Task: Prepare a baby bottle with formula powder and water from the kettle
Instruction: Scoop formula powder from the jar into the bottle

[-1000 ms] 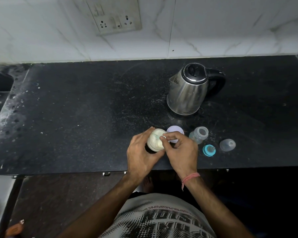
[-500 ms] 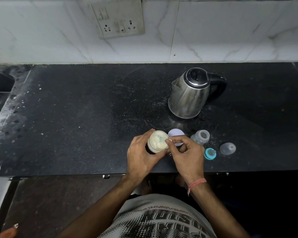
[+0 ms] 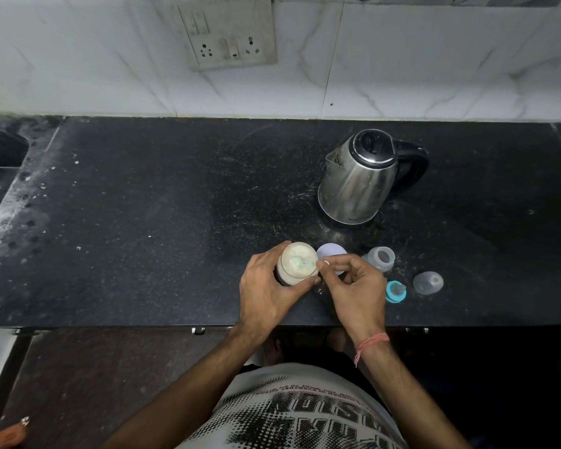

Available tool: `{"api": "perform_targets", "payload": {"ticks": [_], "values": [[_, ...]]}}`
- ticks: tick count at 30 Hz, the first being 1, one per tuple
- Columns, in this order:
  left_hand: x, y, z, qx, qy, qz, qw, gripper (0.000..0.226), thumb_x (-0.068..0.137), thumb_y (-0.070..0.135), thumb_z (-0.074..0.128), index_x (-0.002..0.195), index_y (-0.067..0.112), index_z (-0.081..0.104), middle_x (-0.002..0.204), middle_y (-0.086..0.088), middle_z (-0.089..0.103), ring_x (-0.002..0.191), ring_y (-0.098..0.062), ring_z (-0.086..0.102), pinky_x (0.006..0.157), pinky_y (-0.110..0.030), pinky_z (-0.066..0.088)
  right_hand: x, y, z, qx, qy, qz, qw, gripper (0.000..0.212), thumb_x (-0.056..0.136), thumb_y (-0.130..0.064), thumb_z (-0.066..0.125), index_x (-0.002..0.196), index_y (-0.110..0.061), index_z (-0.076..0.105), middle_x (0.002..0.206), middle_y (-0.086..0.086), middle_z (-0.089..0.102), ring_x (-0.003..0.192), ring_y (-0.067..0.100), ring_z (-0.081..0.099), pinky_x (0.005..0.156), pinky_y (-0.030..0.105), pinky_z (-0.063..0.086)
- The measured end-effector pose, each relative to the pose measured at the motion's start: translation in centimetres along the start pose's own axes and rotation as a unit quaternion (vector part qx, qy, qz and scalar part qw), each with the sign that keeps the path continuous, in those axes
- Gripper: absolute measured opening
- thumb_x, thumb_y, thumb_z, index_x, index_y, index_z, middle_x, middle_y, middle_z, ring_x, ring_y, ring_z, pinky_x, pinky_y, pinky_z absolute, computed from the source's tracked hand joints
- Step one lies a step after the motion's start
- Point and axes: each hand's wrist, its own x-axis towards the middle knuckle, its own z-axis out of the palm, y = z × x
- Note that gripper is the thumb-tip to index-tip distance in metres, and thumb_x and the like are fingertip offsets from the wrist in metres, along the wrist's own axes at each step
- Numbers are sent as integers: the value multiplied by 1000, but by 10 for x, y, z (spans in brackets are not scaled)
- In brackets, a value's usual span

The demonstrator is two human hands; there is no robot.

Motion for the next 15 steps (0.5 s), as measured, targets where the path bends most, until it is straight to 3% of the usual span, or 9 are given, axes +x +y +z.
{"api": "perform_targets", "payload": {"ticks": [3, 6, 10, 15], "values": [[-1, 1, 0, -1, 1, -2, 1000, 83, 71, 80, 89, 143, 40, 73, 142, 26, 73, 126, -3, 64, 104, -24, 52, 2, -2, -1, -18, -7, -7, 1000, 10, 90, -20, 92, 89, -26, 84, 79, -20, 79, 52, 2, 51, 58, 15, 42], [-1, 1, 1, 1, 3, -8, 1000, 80, 74, 77, 87, 143, 39, 74, 140, 26, 74, 126, -3, 64, 104, -24, 52, 2, -8, 1, -77, -24, -49, 996, 7, 90, -20, 91, 89, -24, 86, 71, -30, 73, 61, -5, 65, 63, 9, 46], [-2, 1, 2, -9, 4, -15, 1000, 73, 77, 69, 86, 143, 40, 74, 138, 27, 74, 126, -2, 63, 103, -22, 52, 4, -9, 9, -150, -48, -121, 980, 8, 89, -23, 92, 92, -29, 88, 88, -22, 81, 85, -1, 77, 85, 26, 62], [-3, 1, 2, -4, 4, -11, 1000, 73, 78, 68, 83, 144, 37, 74, 138, 25, 75, 125, -4, 64, 102, -22, 51, 0, -9, 14, -74, -51, -52, 995, 10, 87, -20, 94, 88, -27, 88, 81, -21, 81, 67, -4, 71, 72, 25, 59]]}}
